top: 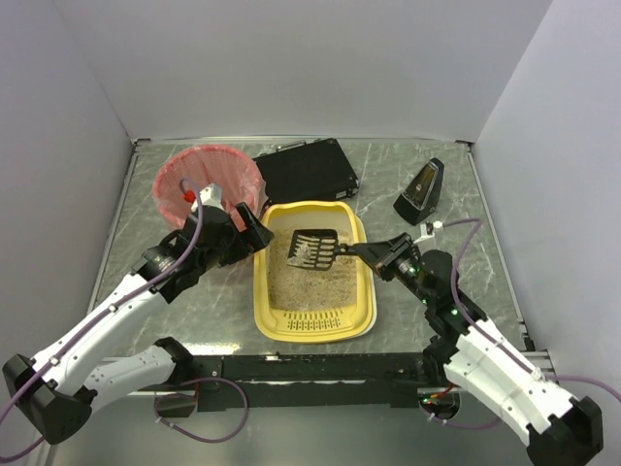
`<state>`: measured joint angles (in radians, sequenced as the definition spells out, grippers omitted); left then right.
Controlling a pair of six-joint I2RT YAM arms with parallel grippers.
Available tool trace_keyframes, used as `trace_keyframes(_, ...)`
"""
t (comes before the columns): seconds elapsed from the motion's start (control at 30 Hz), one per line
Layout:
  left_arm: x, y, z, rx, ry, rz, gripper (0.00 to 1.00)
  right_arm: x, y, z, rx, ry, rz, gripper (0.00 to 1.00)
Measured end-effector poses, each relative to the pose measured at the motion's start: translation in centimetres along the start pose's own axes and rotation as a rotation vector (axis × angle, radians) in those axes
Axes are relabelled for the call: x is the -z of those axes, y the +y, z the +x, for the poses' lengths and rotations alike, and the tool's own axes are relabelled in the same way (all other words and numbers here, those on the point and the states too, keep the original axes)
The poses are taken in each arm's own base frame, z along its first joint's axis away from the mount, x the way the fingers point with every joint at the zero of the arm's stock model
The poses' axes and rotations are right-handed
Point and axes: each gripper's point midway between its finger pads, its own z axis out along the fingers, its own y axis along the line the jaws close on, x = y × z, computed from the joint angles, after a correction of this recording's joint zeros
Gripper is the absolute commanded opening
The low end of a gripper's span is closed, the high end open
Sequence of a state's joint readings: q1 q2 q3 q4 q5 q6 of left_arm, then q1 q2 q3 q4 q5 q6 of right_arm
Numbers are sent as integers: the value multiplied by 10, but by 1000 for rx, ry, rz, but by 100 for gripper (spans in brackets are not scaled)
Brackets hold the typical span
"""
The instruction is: Clean the litter box
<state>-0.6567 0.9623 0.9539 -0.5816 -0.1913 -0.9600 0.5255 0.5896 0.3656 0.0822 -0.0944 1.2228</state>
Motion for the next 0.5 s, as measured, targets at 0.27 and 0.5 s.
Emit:
trace_keyframes(0.27,3,0,0,4,-1,3,97,13,6,-3,-28,-6,15,0)
trace_keyframes(0.5,3,-1,1,-4,7,9,97,13,26,-18,16,-44,17,0)
